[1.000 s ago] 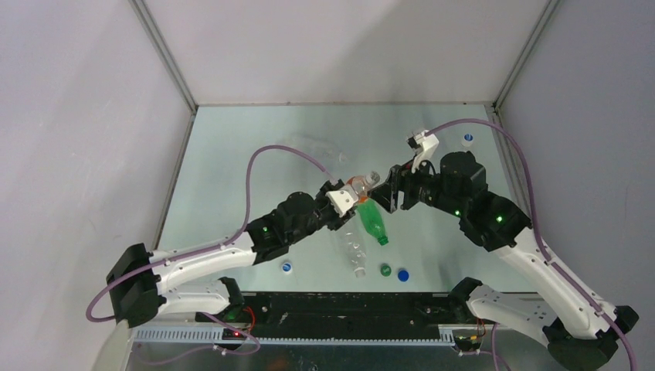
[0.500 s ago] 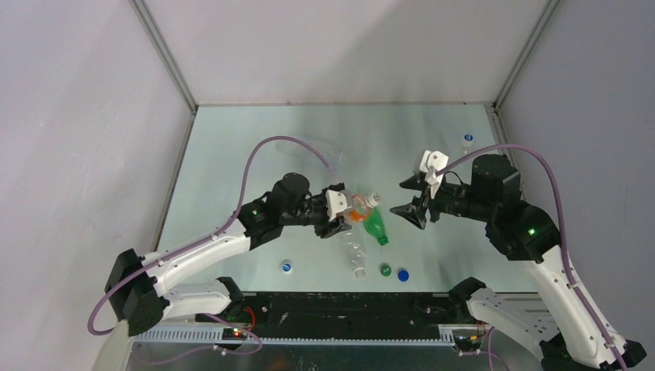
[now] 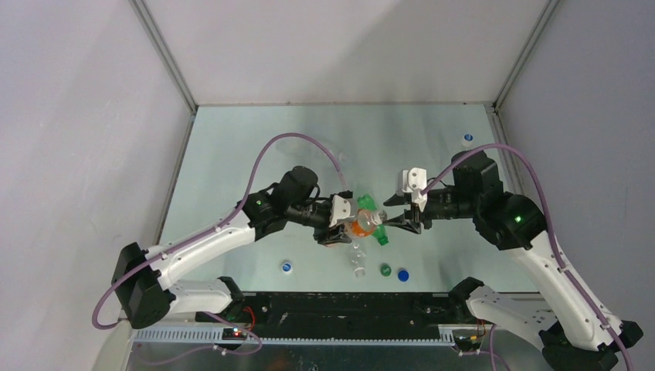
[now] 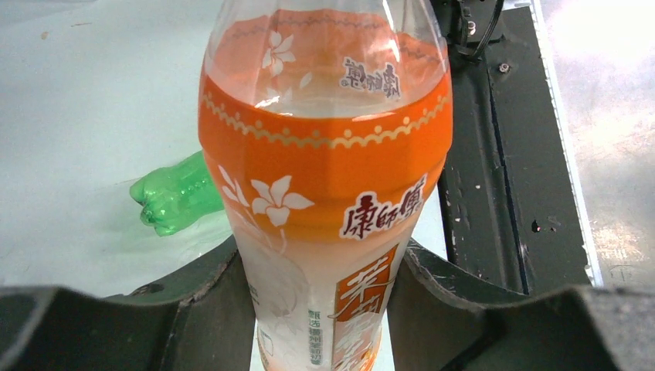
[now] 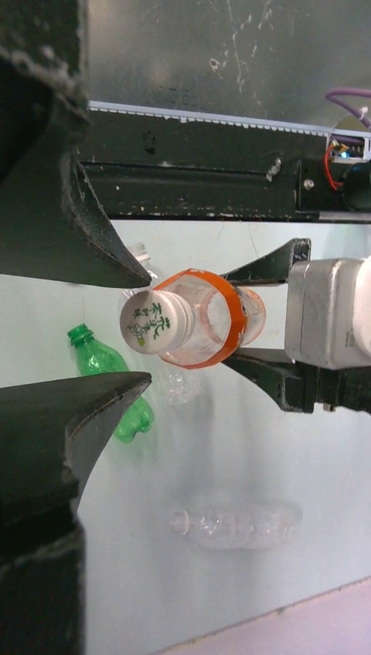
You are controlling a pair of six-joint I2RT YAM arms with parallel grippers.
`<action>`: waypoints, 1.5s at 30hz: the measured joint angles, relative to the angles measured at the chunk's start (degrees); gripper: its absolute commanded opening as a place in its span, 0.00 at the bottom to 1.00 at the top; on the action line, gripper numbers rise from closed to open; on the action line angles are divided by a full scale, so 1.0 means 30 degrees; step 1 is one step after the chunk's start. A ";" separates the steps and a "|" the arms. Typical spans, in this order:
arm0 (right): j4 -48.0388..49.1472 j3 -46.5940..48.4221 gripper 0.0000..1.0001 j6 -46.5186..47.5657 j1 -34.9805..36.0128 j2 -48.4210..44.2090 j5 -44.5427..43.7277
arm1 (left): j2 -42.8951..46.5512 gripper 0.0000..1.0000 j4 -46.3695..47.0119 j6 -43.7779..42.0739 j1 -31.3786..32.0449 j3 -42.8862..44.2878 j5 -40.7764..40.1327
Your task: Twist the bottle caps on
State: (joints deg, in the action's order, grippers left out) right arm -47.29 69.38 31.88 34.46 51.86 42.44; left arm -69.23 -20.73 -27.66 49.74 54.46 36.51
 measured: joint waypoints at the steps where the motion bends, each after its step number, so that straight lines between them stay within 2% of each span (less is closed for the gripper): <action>1: -0.0102 0.0015 0.45 0.0051 0.0080 0.0022 0.0051 | -0.0015 0.34 -0.0080 -0.0007 0.0000 0.0000 0.0066; 18: -0.0532 0.0124 0.39 0.0415 0.0780 0.0204 0.0233 | -0.0058 0.34 -0.0299 0.0015 0.0000 0.0000 0.0554; 23: -0.0525 0.0146 0.43 0.0423 0.1013 0.0270 -0.0051 | -0.0087 0.34 -0.0408 0.0036 0.0000 0.0015 0.0576; 28: -0.0525 0.0153 0.42 0.0466 0.1246 0.0364 -0.0313 | -0.0204 0.34 -0.0423 0.0051 0.0000 0.0109 0.0583; 40: -0.0423 0.0364 0.20 -0.0612 0.1333 0.0699 -0.1253 | -0.0189 0.36 -0.0022 0.0219 0.0000 0.0095 0.0058; 44: 0.0131 0.0503 0.02 -0.2849 0.1596 0.1013 -0.2951 | 0.0335 0.36 0.1392 0.0386 0.0313 -0.0648 -0.1931; 45: 0.0328 0.0503 0.02 -0.3614 0.1683 0.1071 -0.3432 | 0.0597 0.36 0.1982 0.0444 0.0481 -0.1042 -0.2710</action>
State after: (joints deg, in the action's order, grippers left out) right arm -46.30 70.89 21.04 39.51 55.07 32.14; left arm -67.44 -14.79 -26.33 51.18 51.33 28.38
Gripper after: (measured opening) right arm 0.345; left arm 0.559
